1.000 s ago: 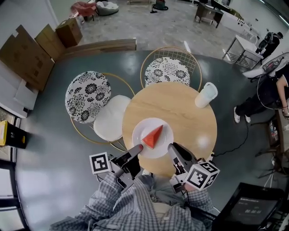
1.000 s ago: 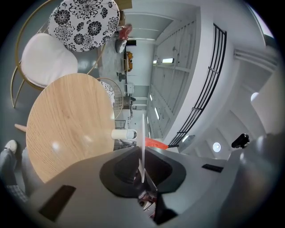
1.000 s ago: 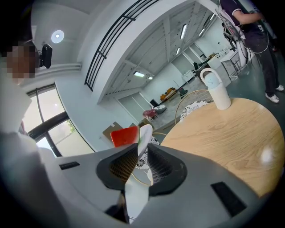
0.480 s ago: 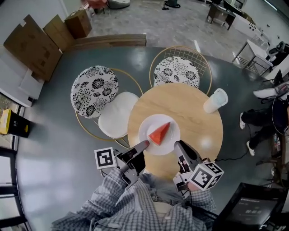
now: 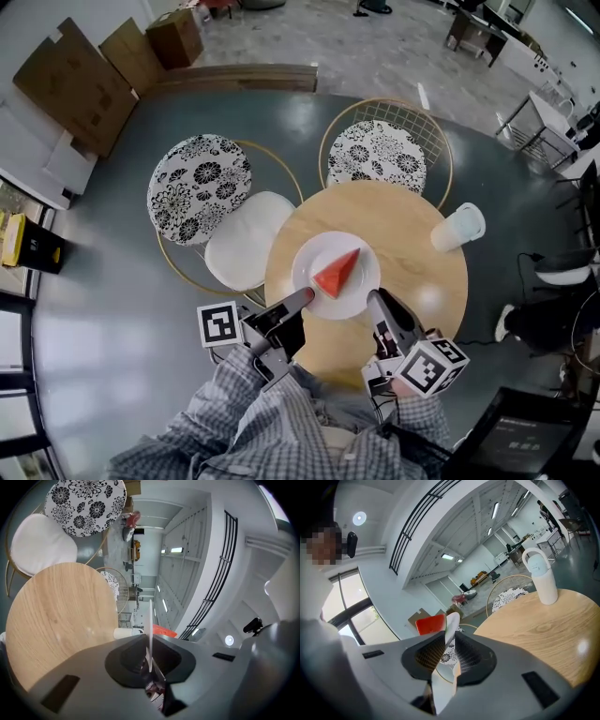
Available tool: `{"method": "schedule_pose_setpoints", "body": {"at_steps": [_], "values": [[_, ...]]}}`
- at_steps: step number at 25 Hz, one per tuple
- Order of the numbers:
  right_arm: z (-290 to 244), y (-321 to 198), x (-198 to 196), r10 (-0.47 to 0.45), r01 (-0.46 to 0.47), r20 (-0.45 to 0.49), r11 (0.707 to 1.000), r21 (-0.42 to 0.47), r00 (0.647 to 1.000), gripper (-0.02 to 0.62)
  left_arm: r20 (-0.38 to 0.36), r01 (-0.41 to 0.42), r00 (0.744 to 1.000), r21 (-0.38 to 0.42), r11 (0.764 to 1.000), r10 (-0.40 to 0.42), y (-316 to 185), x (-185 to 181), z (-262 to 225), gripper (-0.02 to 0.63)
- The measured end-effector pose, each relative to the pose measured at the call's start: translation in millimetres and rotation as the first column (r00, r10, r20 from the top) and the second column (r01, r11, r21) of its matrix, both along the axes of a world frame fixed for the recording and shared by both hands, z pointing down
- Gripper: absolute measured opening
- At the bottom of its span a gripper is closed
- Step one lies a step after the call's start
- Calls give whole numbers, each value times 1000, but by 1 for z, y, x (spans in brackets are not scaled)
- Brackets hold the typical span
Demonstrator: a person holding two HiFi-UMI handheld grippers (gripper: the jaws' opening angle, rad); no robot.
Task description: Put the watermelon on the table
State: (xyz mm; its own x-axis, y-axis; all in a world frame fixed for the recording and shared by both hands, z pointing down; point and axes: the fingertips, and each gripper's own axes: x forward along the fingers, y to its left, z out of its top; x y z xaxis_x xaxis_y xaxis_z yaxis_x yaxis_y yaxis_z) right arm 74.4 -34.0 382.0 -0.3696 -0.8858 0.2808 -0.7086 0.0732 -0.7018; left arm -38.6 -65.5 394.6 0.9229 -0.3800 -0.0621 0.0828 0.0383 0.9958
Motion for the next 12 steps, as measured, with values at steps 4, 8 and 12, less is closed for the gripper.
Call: {"method": "schedule_pose_setpoints", "body": {"at_steps": [4, 8, 12], "values": [[-1, -16, 7, -5, 5, 5, 1000, 5, 1000, 69, 1, 7, 1000, 16, 1000, -7, -16, 6, -2, 31], [1, -35, 15, -15, 15, -1, 1000, 4, 1000, 69, -8, 28, 1000, 11, 1000, -28, -32, 15, 0, 31], [3, -55, 16, -26, 26, 6, 1000, 0, 1000, 69, 8, 51, 999, 14, 999, -51, -49, 14, 4, 31]]}}
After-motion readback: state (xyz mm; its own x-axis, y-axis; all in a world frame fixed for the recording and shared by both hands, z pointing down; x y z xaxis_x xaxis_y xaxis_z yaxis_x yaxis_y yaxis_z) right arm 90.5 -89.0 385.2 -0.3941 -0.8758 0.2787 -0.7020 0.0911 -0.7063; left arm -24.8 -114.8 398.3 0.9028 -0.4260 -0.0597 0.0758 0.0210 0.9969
